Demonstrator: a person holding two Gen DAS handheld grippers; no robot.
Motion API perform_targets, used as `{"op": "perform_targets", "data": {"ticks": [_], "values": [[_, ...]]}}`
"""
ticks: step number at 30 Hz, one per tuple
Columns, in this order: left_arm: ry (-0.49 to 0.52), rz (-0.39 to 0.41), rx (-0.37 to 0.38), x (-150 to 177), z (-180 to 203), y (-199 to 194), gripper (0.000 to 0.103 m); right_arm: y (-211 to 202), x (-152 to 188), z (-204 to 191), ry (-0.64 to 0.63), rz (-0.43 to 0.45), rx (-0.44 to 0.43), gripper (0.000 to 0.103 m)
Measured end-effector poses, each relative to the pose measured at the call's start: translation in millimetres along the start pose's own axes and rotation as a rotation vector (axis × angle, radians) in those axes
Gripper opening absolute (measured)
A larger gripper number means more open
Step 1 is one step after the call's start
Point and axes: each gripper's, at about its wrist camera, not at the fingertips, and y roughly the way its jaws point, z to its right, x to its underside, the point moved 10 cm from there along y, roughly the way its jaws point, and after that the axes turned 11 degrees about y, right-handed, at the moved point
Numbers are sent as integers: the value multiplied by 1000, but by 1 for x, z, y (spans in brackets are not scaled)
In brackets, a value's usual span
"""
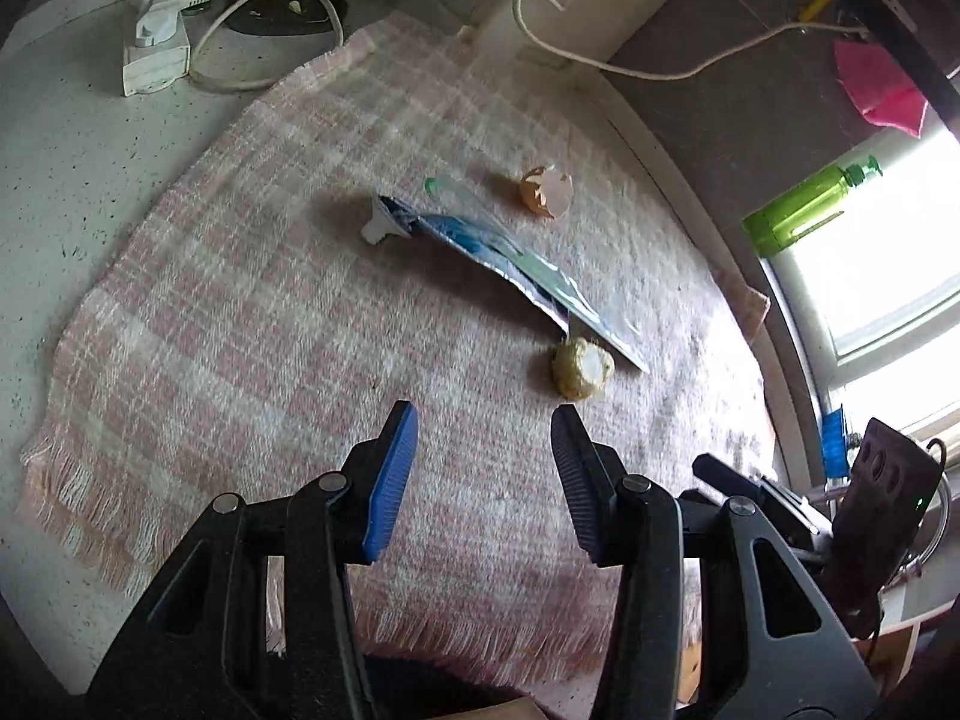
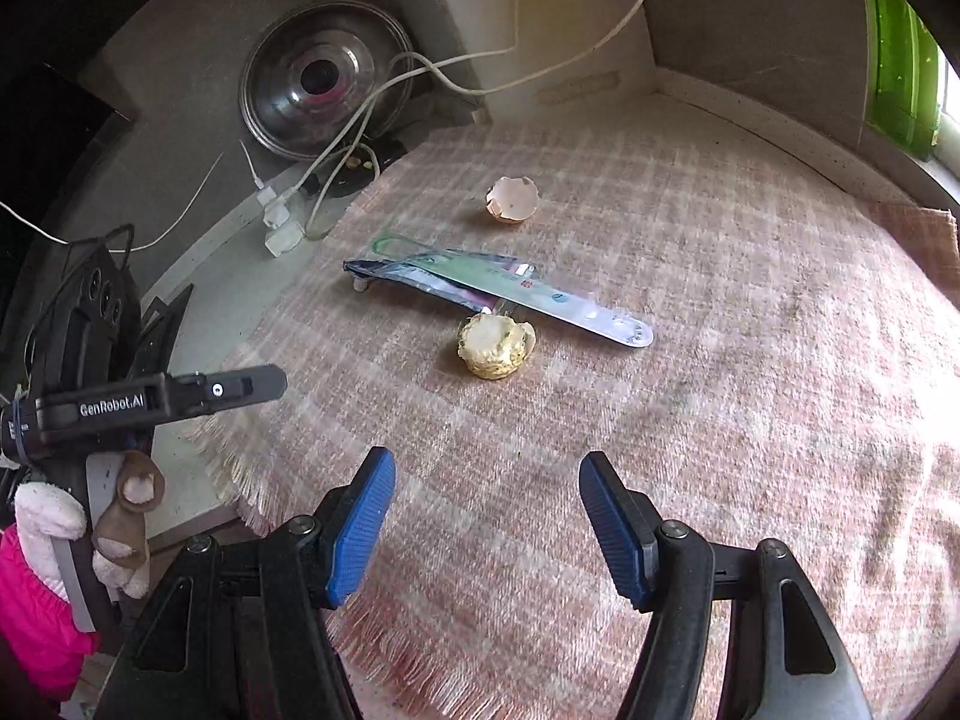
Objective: Collect trash
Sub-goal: 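Move both tools back up to the toothpaste tube and bread crust, then grasp the blue toothpaste tube with the left tool while the right tool grasps the bread crust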
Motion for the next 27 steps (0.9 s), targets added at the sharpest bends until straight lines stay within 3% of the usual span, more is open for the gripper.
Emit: {"op": "perform_targets", "data": {"ticks": [7, 9, 16, 19, 20, 27], "values": [[-134, 25, 20, -37, -16, 32, 40, 22, -14, 1, -12, -13, 5, 66], [-162, 20, 24, -43, -20, 43, 30, 28, -17, 2, -21, -21, 11, 63], [-242, 23, 36, -53, -30, 68, 30, 44, -24, 0, -33, -41, 10, 62], [-246, 27, 27, -58, -32, 73, 29, 49, -27, -1, -35, -45, 8, 62], [-241, 26, 29, -61, -32, 76, 22, 50, -28, -1, -36, -48, 7, 62], [-250, 42, 48, -70, -33, 86, 20, 63, -32, -4, -39, -65, 4, 60]]}}
